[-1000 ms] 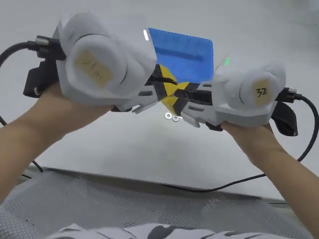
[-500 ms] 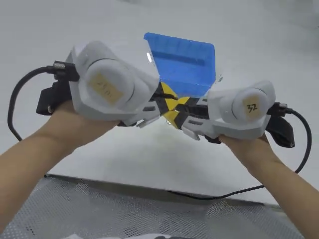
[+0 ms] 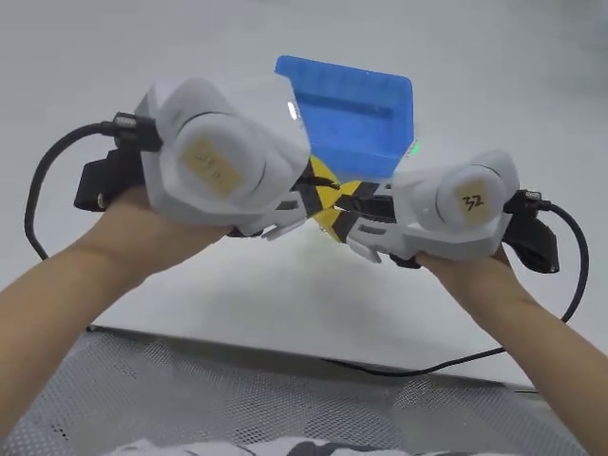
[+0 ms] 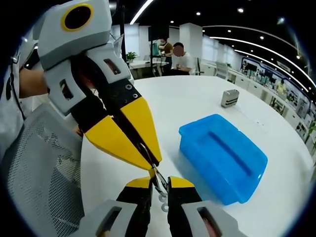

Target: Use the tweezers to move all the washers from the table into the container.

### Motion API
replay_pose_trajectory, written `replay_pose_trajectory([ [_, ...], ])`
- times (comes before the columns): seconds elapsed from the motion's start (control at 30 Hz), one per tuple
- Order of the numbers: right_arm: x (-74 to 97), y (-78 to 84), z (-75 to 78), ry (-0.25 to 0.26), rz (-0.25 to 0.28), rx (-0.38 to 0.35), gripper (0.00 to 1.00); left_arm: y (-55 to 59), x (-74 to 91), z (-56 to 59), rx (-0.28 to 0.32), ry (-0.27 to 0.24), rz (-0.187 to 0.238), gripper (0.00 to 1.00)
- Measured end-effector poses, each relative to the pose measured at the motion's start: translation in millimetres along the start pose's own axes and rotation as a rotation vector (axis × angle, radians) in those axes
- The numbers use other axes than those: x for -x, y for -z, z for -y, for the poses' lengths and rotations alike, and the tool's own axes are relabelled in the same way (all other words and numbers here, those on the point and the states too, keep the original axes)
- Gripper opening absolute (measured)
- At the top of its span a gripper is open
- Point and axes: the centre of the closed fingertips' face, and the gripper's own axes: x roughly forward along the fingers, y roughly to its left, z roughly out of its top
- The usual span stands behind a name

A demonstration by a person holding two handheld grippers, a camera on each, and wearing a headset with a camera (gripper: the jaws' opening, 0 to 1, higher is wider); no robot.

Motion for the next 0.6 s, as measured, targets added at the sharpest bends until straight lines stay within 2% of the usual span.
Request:
replay_pose_trajectory([
  [0.27,1.8,1.3,-0.8,-0.004,-0.006,0.001,0.07,-1.7,-1.1,3.2,-0.016,0.002,-0.004,0.0],
  [0.37,2.0,2.3,-0.6,-0.004,-0.015,0.022,0.06,-2.6,-2.1,3.0,-0.001,0.005,0.001,0.0],
  [0.47,1.9,2.7,-1.0,0.006,-0.03,0.052,0.04,-3.4,-3.4,3.3,-0.017,0.008,-0.006,0.0],
  [0.6,3.0,3.6,-0.1,0.004,-0.033,0.049,0.04,-4.3,-4.7,5.2,-0.029,0.009,-0.011,0.0],
])
